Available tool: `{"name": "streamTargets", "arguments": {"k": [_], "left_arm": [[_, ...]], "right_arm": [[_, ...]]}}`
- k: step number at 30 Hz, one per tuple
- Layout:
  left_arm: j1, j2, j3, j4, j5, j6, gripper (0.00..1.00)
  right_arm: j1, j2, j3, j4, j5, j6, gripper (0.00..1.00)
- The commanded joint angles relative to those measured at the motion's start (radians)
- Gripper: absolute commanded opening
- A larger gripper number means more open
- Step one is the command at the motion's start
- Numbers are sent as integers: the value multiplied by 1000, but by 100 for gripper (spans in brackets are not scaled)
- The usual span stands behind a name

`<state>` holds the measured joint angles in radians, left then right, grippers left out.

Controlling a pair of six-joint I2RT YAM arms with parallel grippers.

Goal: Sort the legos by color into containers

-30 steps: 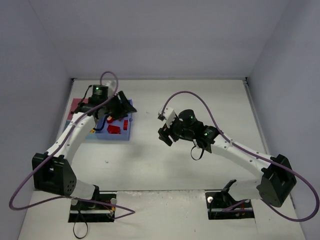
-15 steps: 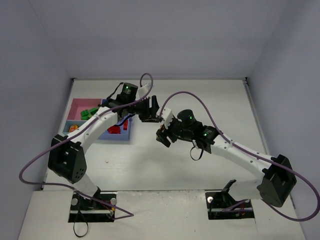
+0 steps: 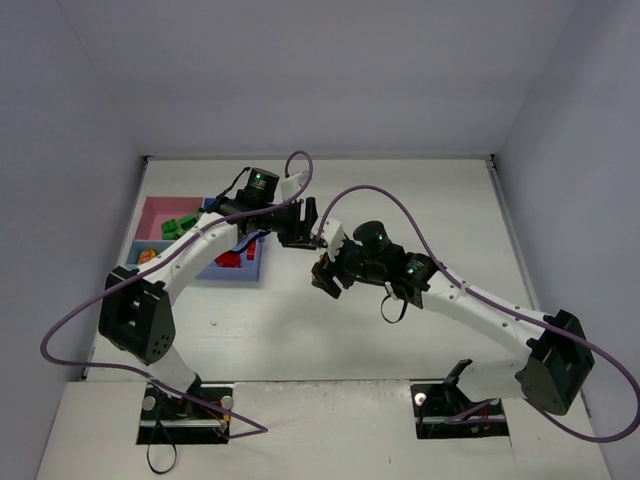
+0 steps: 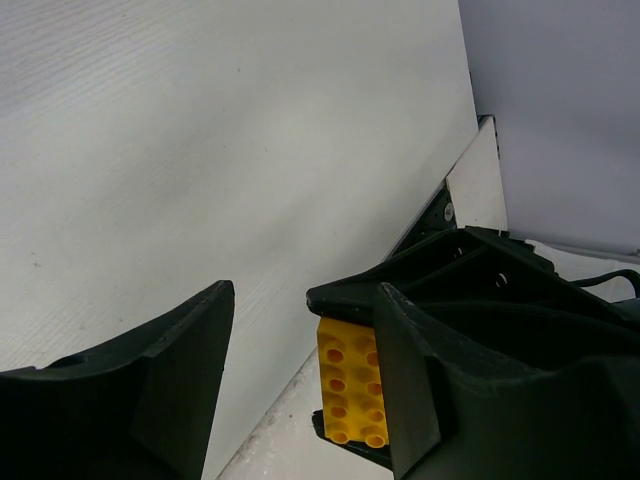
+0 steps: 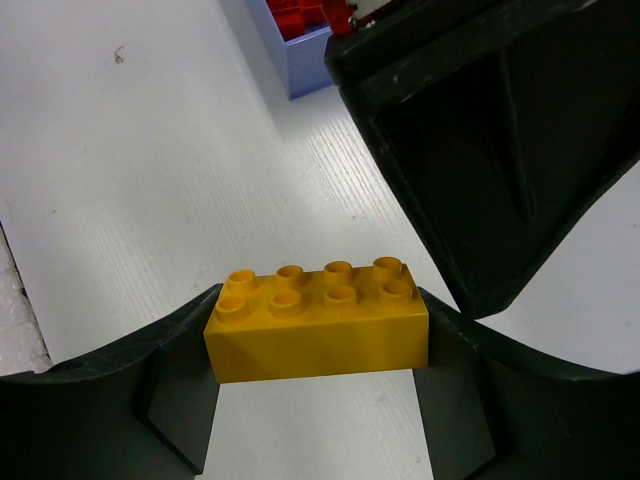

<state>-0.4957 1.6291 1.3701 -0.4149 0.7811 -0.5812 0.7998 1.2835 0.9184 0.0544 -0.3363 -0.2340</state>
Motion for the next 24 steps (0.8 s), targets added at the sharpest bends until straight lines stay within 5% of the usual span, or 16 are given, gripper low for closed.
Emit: {"name": "streamTargets", "arguments": {"k": [1,24], "left_arm": [[-17,-26,11,-30,58,50,52],[-21,-12,30,-79,73,81,52]], "right_arm": [[-5,-24,36,91,19,-13,7],[-5,11,36,102,80,-21,6]]}}
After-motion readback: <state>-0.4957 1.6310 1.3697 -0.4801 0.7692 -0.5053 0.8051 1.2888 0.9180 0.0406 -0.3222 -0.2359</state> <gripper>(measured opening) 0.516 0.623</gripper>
